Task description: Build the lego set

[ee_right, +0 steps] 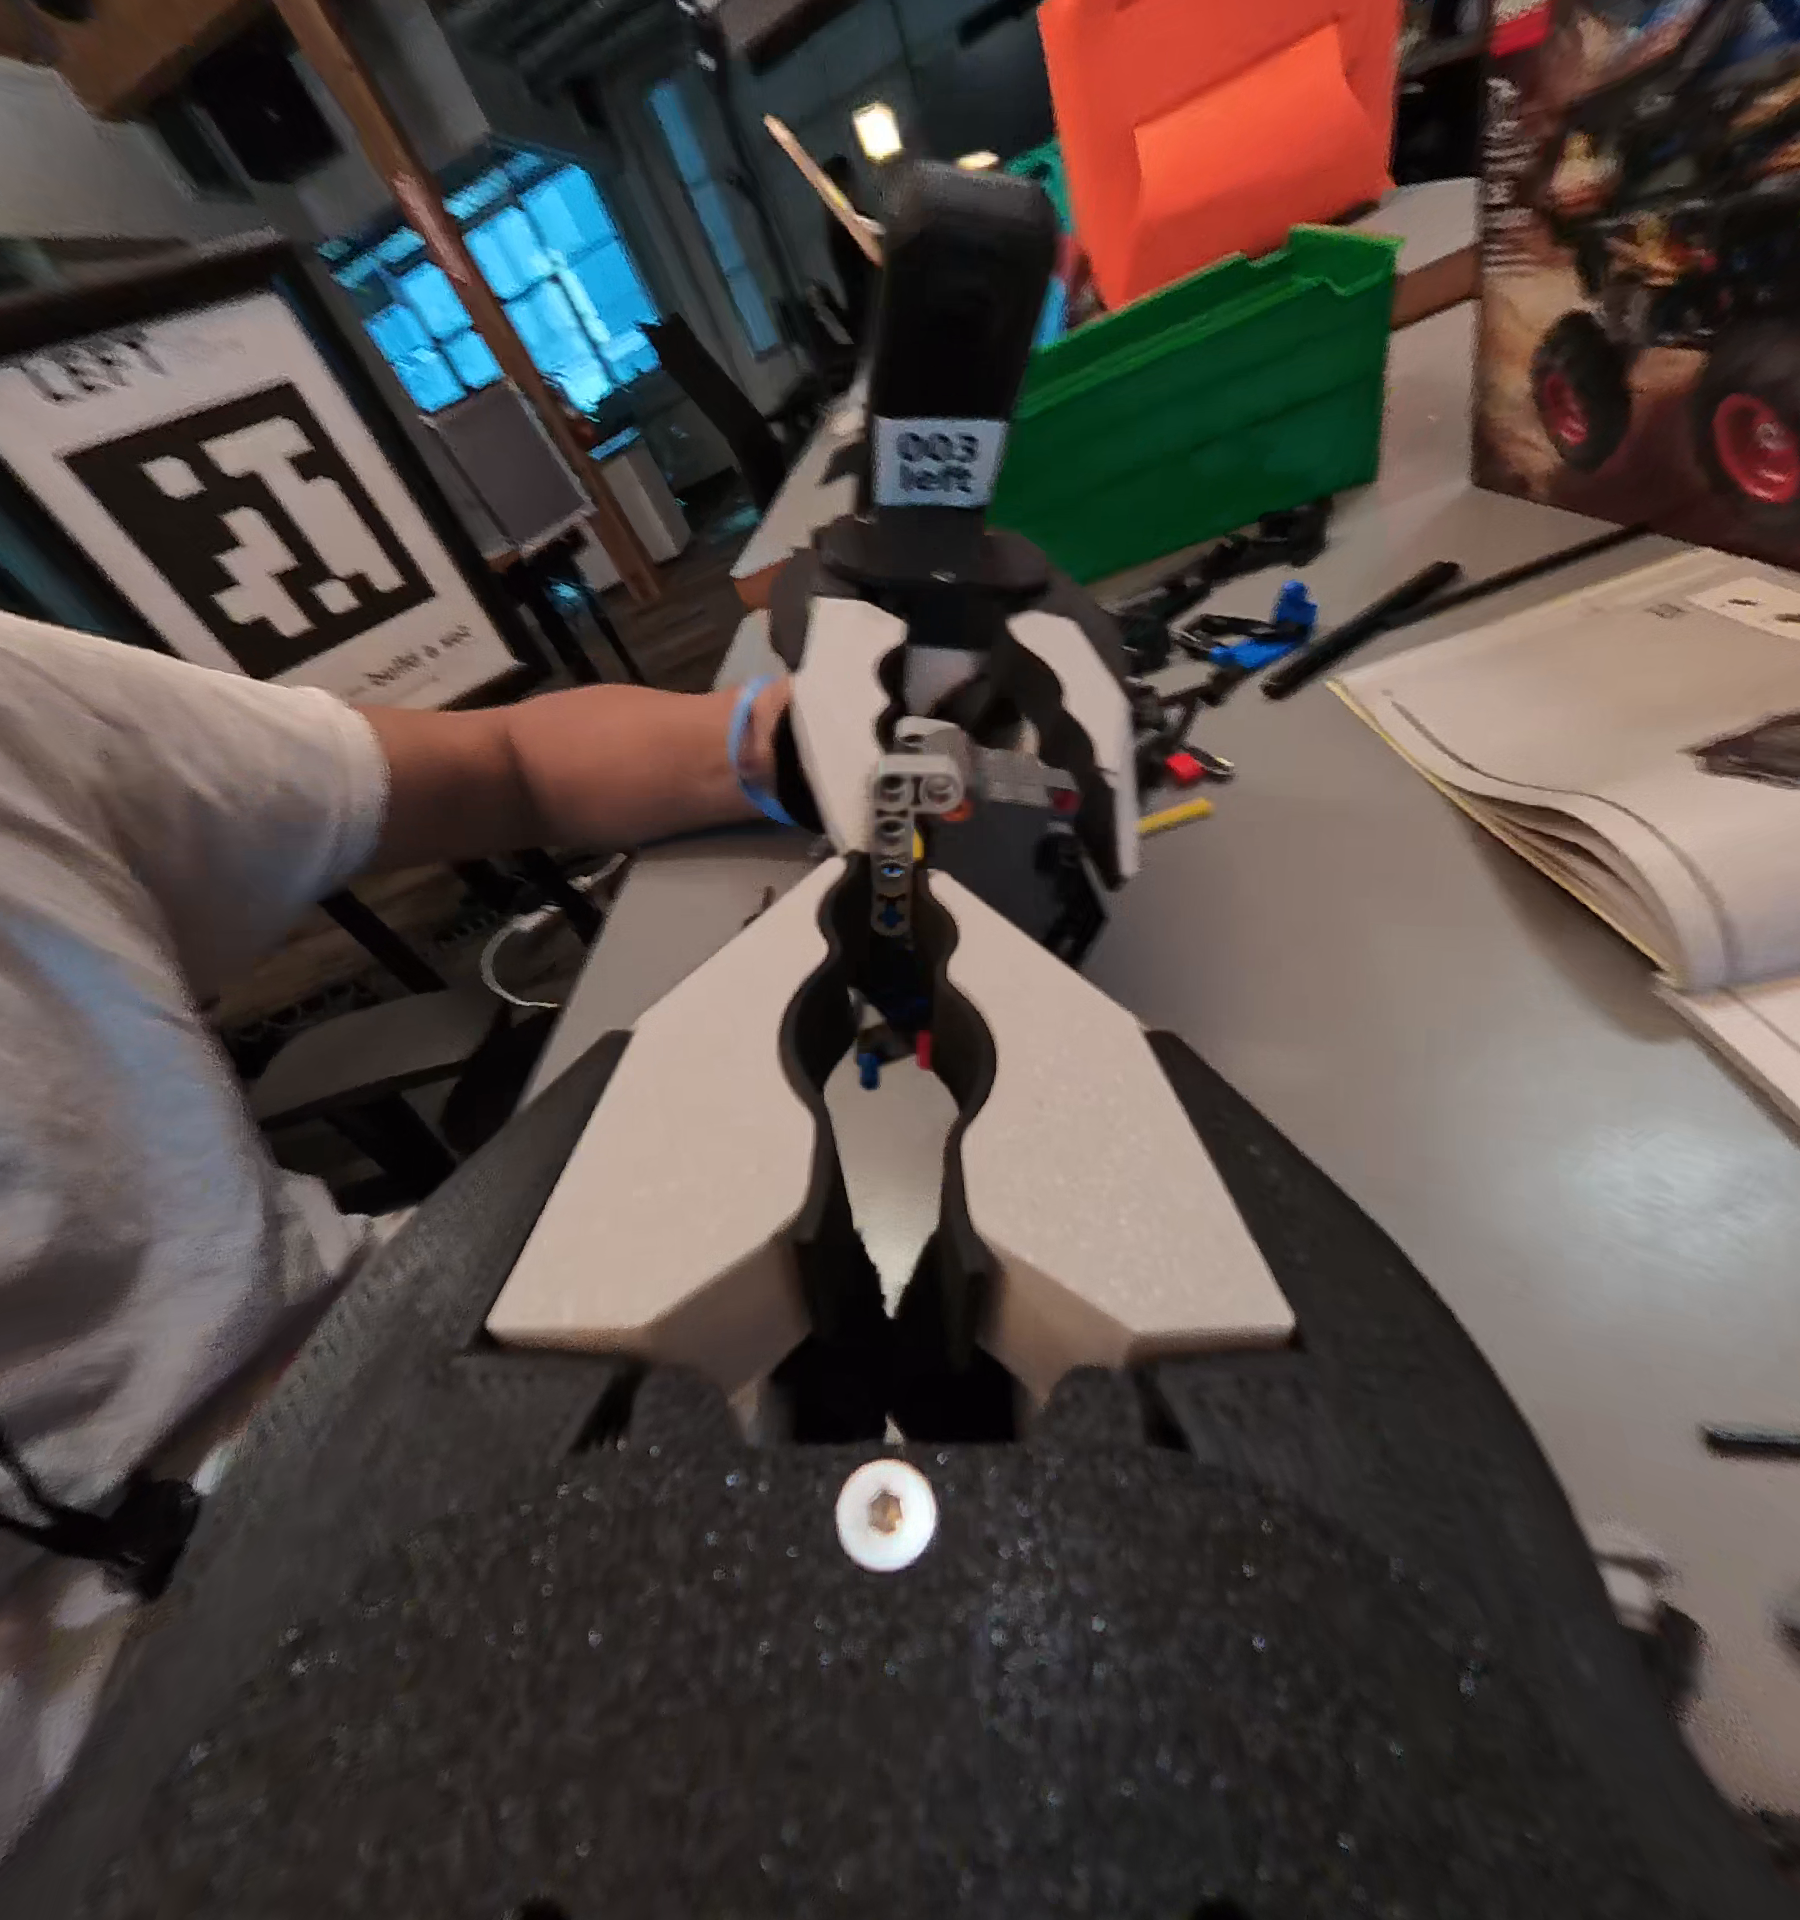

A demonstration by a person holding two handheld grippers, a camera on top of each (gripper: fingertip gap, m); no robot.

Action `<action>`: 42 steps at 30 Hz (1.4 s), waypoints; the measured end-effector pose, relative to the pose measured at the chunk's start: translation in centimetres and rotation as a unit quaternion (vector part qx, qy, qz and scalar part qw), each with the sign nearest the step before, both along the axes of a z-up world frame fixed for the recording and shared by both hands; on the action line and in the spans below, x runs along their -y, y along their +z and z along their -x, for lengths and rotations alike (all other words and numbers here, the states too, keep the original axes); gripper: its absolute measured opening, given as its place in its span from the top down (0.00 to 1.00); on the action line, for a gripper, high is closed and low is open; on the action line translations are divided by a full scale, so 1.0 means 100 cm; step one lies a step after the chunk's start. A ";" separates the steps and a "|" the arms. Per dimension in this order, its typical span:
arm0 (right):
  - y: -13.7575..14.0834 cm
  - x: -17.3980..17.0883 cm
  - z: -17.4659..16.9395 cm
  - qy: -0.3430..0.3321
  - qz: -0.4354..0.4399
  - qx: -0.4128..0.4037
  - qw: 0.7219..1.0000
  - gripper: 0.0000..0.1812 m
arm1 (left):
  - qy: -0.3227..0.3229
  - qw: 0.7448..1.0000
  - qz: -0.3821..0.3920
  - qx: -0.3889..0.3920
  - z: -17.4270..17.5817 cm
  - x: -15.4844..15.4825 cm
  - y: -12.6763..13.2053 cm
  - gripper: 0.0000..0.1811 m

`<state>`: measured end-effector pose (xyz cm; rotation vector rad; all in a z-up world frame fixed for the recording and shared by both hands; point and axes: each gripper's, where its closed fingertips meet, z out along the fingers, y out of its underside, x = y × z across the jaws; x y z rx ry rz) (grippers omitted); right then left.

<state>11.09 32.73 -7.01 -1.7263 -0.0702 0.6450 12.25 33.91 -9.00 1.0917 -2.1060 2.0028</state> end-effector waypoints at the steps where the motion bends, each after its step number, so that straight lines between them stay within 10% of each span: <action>1: 0.000 -0.001 0.004 0.007 0.004 -0.008 1.000 0.96 | 0.004 1.000 0.014 -0.003 0.000 0.000 0.003 0.73; 42: 0.016 -0.013 0.007 -0.036 0.002 -0.196 0.980 0.96 | 0.057 0.986 0.153 0.016 -0.002 -0.002 0.037 0.76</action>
